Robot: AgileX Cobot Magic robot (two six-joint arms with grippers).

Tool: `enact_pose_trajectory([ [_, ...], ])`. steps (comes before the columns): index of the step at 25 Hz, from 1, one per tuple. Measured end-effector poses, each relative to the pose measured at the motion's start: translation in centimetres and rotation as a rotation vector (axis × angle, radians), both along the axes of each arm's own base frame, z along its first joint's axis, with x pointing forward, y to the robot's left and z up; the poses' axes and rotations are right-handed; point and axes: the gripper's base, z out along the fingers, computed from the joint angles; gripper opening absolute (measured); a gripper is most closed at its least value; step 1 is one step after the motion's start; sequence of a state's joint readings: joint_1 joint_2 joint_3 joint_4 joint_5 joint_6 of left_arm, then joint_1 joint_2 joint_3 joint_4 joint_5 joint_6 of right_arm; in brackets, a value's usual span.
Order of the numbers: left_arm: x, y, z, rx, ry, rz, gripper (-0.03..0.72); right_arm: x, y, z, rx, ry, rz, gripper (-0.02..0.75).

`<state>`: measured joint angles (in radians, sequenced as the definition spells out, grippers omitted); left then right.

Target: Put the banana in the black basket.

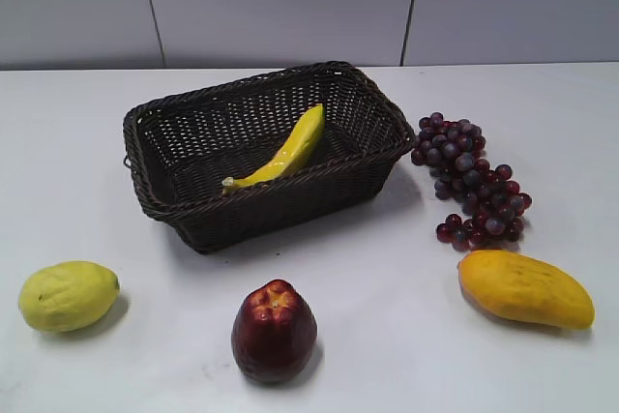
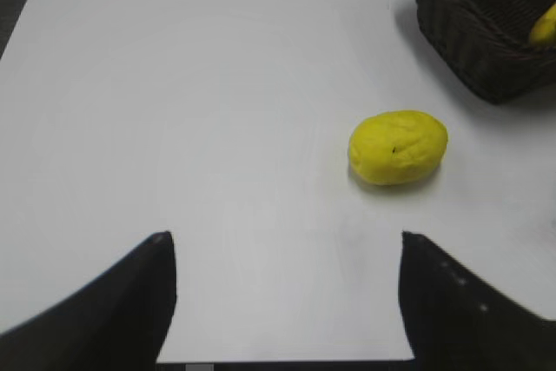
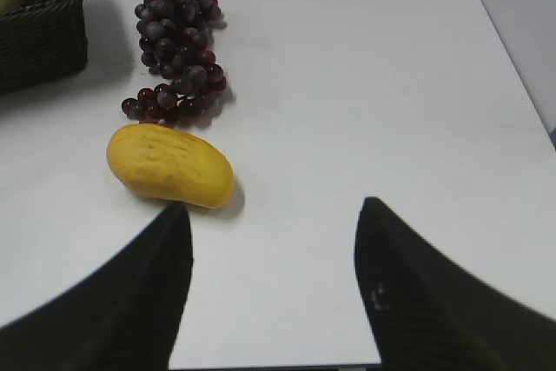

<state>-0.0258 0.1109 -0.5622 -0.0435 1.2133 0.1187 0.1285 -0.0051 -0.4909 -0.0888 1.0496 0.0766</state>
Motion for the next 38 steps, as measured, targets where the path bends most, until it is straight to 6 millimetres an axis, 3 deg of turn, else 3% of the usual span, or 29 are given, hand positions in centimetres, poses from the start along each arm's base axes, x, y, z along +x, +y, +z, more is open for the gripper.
enact_pose_trajectory([
  [25,1.3,-0.1,-0.4,-0.019,-0.100,0.000,0.592,0.0,0.0,0.0,0.000,0.000,0.000,0.482],
  [38,-0.5,-0.1,-0.3,-0.023,-0.223,-0.001,0.543,0.0,0.0,0.0,0.000,0.000,0.000,0.482],
])
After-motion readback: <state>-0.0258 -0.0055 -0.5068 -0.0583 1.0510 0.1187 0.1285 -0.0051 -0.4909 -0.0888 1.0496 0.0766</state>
